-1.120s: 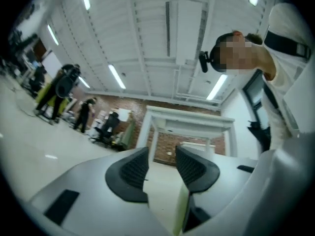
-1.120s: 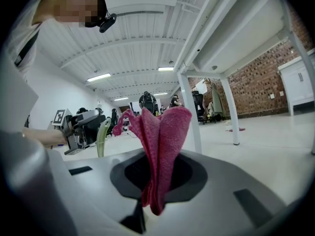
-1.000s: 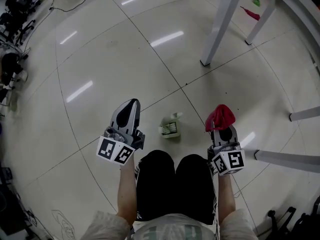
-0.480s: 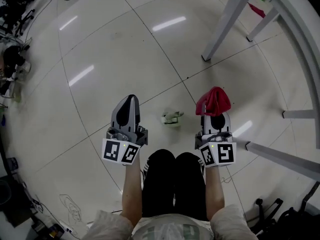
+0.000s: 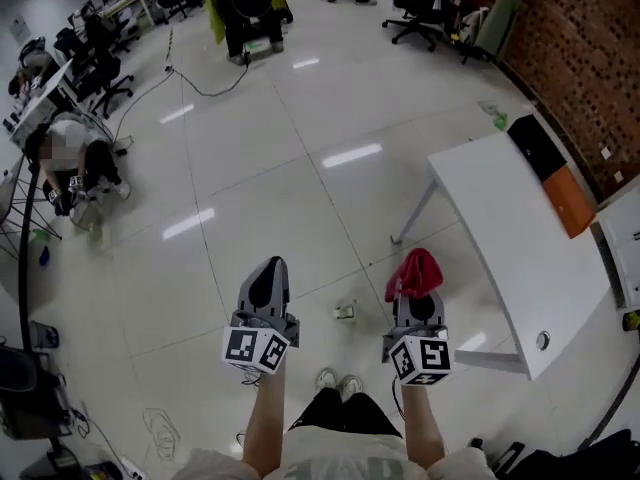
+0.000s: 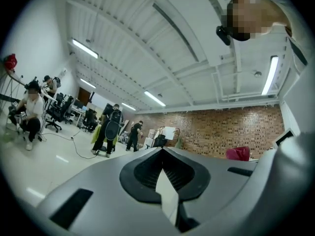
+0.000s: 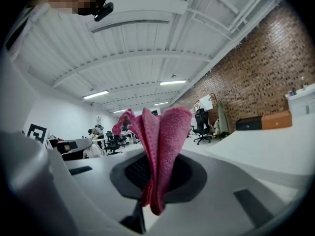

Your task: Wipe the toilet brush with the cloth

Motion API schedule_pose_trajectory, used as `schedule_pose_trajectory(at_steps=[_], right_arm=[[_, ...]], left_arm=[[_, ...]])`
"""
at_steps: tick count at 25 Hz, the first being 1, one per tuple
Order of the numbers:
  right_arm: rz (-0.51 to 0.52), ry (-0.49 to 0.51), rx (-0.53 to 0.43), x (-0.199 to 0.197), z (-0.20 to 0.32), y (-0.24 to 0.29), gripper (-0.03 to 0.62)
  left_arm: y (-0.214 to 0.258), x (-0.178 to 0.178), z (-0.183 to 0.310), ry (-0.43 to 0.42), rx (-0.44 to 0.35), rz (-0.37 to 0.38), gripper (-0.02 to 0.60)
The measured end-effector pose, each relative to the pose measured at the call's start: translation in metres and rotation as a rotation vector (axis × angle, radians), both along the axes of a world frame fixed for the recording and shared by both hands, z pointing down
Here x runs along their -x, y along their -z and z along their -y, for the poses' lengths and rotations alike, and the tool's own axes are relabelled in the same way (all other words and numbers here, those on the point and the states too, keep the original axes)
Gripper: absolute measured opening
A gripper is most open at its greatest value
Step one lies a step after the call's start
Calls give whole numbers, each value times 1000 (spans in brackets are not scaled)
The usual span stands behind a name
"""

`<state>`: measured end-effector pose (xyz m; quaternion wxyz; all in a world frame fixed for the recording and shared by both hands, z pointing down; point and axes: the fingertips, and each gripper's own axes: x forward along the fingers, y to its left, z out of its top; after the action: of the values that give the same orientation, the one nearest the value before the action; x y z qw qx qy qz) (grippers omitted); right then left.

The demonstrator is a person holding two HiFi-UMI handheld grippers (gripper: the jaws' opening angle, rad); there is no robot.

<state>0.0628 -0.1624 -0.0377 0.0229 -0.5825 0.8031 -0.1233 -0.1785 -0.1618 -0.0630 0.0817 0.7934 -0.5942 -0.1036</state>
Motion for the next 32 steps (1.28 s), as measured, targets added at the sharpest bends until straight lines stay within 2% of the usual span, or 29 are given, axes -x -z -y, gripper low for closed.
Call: schedule_pose_trajectory(at_steps=[3, 5, 7, 10, 13, 16, 19, 24, 28, 32], right_arm=[[-7, 7, -12, 5, -29, 48, 31], [-11, 1, -55, 2, -41, 72, 31], [-14, 0, -84, 2, -51, 83, 31], [-8, 3, -84, 12, -73, 79, 31], [-5, -9, -63, 15, -104, 59, 31], [36, 7, -42, 32, -132, 48, 31], [4, 39, -78, 37, -174, 70, 31], [38, 44, -175, 26, -266, 97, 31], [63, 74, -180, 18, -355, 89, 31], [67, 81, -165, 10, -434, 96, 31]], left_arm=[[48, 7, -24, 9, -13, -4, 3], [66, 1, -31, -2, -49, -32, 3], [76, -10, -39, -24, -87, -26, 3], [66, -16, -56, -66, -80, -11, 3], [31, -26, -81, -115, -26, -46, 3], [13, -18, -104, -117, 19, -89, 3], [28, -20, -150, -126, -3, -88, 3], [51, -18, -246, -85, -95, -47, 3], [41, -19, -341, -76, -74, -71, 3], [53, -33, -431, -96, -61, -37, 3]])
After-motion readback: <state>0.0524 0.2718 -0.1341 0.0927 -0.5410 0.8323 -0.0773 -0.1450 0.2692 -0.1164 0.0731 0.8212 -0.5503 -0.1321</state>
